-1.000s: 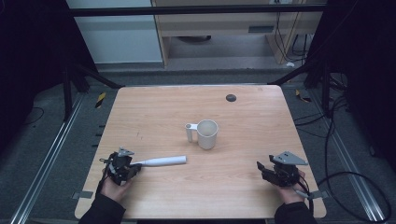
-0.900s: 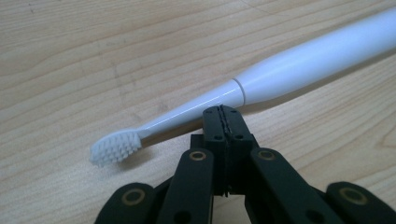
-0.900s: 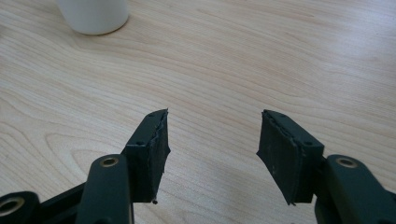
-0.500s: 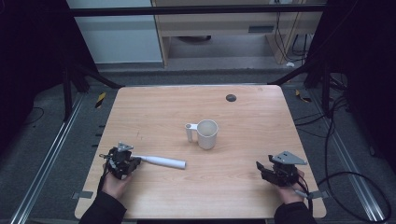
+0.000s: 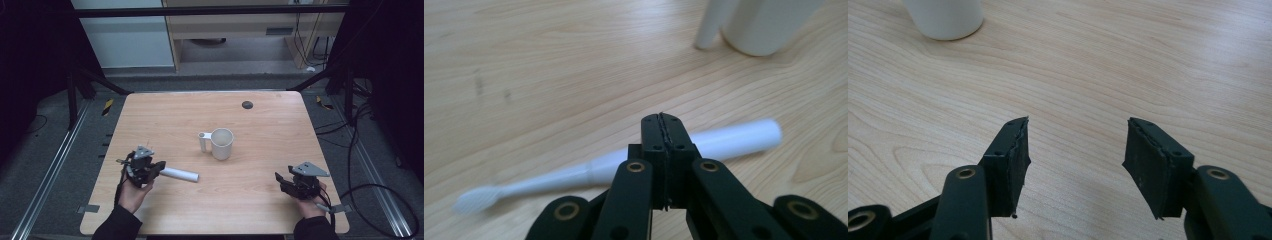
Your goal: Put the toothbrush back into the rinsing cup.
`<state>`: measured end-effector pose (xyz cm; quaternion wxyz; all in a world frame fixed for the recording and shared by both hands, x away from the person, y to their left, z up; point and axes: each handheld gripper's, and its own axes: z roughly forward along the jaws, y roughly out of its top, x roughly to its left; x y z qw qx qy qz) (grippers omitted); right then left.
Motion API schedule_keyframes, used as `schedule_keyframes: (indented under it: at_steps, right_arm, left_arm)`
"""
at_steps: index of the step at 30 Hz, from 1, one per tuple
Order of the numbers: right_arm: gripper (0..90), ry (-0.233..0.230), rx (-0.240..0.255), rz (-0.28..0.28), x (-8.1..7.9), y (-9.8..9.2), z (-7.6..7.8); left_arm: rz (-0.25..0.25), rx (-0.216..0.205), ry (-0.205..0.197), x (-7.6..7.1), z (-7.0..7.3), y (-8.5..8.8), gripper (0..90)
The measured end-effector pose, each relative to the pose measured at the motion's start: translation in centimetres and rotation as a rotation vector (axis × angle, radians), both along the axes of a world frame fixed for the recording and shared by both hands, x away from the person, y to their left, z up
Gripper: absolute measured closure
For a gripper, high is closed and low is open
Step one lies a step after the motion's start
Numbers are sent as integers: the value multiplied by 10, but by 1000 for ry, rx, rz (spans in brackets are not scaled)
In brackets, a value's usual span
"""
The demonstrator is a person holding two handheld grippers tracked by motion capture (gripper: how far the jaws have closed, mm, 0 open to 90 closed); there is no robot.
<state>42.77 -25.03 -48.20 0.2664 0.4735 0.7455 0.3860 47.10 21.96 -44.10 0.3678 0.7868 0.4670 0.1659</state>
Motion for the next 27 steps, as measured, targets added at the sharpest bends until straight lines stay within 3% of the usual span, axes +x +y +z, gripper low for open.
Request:
schedule_keyframes:
  at_steps: [1,7,11,18,27]
  right_arm:
    - [429,0,0,0,0,0,0]
    - [436,-3,0,1,0,-1,0]
    - [437,0,1,3,0,0,0]
    - [438,1,2,3,0,-1,0]
    - [437,2,2,6,0,-1,0]
  left_arm:
    - [0,0,0,0,0,0,889]
    - [-67,41,25,13,-7,-38,889]
    - [-111,56,65,20,-17,-60,889]
    - [-158,79,101,21,-27,-76,889]
    - [-171,84,116,19,-30,-75,889]
